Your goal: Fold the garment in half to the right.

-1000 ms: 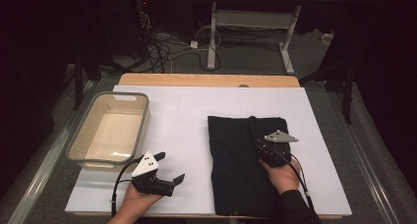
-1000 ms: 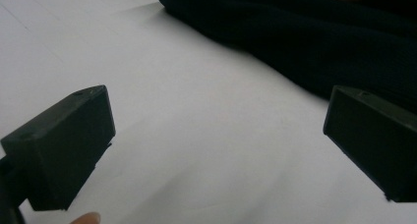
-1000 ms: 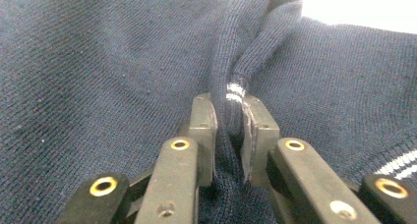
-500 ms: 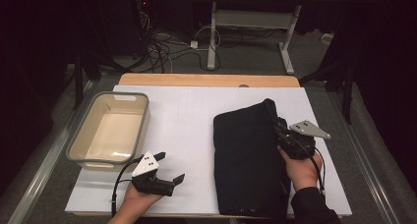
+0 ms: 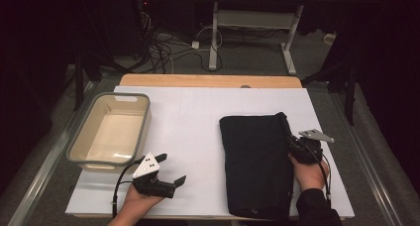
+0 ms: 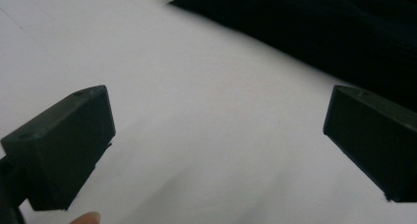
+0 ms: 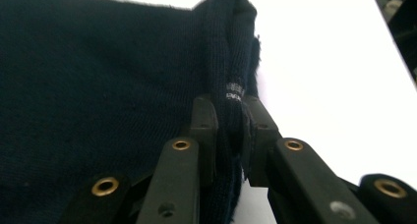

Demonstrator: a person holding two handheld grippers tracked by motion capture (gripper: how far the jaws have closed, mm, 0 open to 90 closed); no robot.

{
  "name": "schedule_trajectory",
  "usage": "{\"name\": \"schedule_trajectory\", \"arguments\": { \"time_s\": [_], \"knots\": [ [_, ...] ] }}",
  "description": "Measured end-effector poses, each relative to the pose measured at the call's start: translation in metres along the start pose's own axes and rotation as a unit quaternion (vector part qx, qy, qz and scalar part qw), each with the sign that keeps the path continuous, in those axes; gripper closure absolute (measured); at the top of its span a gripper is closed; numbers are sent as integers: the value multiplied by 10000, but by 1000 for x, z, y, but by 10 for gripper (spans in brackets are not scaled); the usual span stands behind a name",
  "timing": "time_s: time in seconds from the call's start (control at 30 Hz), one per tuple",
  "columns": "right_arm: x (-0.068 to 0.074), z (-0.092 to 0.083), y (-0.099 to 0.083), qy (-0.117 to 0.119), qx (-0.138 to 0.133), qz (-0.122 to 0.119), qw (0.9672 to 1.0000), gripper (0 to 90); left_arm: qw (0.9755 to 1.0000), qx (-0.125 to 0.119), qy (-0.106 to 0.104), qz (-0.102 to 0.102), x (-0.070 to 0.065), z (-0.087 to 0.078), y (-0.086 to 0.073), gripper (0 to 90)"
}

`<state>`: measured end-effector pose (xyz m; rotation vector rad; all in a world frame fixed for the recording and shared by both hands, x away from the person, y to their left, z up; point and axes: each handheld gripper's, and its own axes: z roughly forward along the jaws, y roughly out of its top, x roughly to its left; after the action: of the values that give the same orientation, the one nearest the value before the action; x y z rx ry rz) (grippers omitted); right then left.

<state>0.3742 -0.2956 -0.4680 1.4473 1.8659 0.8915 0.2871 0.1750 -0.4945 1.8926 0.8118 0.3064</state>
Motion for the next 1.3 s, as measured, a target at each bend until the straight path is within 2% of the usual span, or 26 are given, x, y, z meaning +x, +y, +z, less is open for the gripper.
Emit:
{"name": "schedule_trajectory", "arguments": {
  "time_s": [0.07, 0.13, 0.17, 0.2, 0.33, 0.43, 0.47, 0.63, 0.8, 0.87, 0.9, 0.93, 1.0, 1.07, 1.1, 1.13, 1.17, 1.23, 1.3],
  "knots": [
    [-2, 2, -3, 25, -30, 75, 10000, 790, 10000, -4, -4, 1, 0, 0, 0, 0],
    [-1, 1, -2, 10, -75, 71, 9999, 695, 10000, -11, -4, -2, 0, 0, 0, 0],
    [-1, -1, 0, 69, -95, 151, 9998, 615, 10000, -27, -3, -15, 0, 0, 0, 0],
    [-2, -3, 0, 125, -94, 168, 9997, 586, 10000, -33, -8, -20, 0, 0, 0, 0],
    [-1, -31, -2, 339, -211, 60, 9992, 521, 10000, -42, -22, -23, 0, 0, 0, 0],
    [5, -58, -17, 509, -246, -70, 9984, 491, 10000, -43, -14, -15, 0, -1, 0, 0],
    [6, -62, -21, 537, -245, -87, 9982, 487, 10000, -47, -4, -12, 0, -1, 0, 0],
    [27, -100, -59, 826, -253, -238, 9960, 478, 10000, -65, 21, 1, 0, -1, -1, 0],
    [52, -127, -78, 1226, -492, -307, 9908, 475, 10000, -13, 7, -6, 0, 0, 0, 0],
    [62, -132, -78, 1390, -490, -364, 9884, 468, 10000, 5, 11, -6, 0, 0, 0, 0],
    [68, -132, -78, 1401, -491, -426, 9880, 463, 10000, 26, 12, 2, 0, 1, 0, 0],
    [71, -130, -79, 1374, -468, -461, 9883, 458, 10000, 26, 12, 2, 0, 1, 0, 0],
    [74, -120, -83, 1220, -241, -522, 9909, 441, 10000, 26, 22, -4, 0, 1, 0, 0],
    [74, -109, -92, 1214, -79, -554, 9910, 498, 10000, 20, 29, 2, 0, 0, 0, 0],
    [74, -108, -94, 1166, -161, -647, 9909, 547, 10000, 15, 33, 13, 0, 0, 0, 0],
    [73, -108, -95, 1121, -178, -728, 9909, 611, 10000, 8, 36, 14, -1, 0, 0, 0],
    [72, -109, -94, 1193, -152, -714, 9902, 711, 10000, 5, 35, 18, -1, 0, 0, 0],
    [72, -109, -94, 1230, -171, -755, 9894, 788, 10000, 9, 27, 16, 0, 0, 0, 0],
    [72, -111, -93, 1210, -199, -842, 9889, 817, 10000, 5, 22, 15, 0, 0, 0, 0]
  ]
}}
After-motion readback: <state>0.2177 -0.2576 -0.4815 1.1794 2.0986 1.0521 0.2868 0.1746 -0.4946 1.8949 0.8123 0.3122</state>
